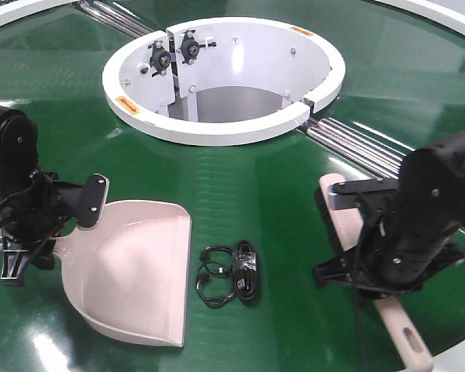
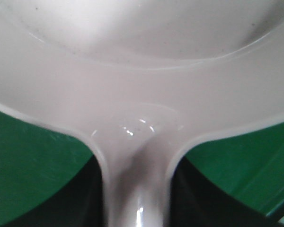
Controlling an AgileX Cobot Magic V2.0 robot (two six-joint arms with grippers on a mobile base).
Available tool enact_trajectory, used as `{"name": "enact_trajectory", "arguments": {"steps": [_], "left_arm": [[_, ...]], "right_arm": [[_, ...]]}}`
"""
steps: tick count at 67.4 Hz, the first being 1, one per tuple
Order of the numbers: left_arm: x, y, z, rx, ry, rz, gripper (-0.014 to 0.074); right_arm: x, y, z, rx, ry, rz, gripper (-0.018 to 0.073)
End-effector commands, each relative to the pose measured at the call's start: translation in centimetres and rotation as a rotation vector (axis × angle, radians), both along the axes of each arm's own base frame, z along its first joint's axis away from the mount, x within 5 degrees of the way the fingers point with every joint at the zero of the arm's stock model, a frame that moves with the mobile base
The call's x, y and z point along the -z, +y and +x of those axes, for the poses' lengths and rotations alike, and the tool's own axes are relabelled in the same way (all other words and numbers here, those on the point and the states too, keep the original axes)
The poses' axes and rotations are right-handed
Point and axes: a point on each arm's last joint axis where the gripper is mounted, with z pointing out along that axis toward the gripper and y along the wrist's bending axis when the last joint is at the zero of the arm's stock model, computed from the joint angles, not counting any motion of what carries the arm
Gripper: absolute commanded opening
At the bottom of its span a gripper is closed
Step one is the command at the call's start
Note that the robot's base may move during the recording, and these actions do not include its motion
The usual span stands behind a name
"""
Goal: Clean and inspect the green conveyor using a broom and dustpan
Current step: 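Lift the brush with the right gripper and bring it behind the black cables, then sweep the black cables with the brush into the dustpan held by the left gripper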
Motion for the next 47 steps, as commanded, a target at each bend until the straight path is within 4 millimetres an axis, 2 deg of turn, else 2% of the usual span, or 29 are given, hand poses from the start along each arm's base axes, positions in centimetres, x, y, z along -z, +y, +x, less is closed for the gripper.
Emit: {"name": "enact_trajectory", "arguments": {"steps": [1, 23, 47], "left_arm": [[-2.0, -0.3, 0.1, -0.013, -0.068, -0.028, -0.0007], [-2.0, -0.3, 0.1, -0.013, -0.068, -0.028, -0.0007], [-2.0, -0.3, 0.1, -0.013, -0.068, -0.028, -0.0007]], "right_arm": [[-1.4, 1.1, -0.4, 0.019, -0.055, 0.029, -0.0005], [-0.9, 5.4, 0.0, -0.010, 0.072, -0.003, -0.0005], [1.0, 8.1, 1.6, 0.059, 0.196, 0.029, -0.0005]]}}
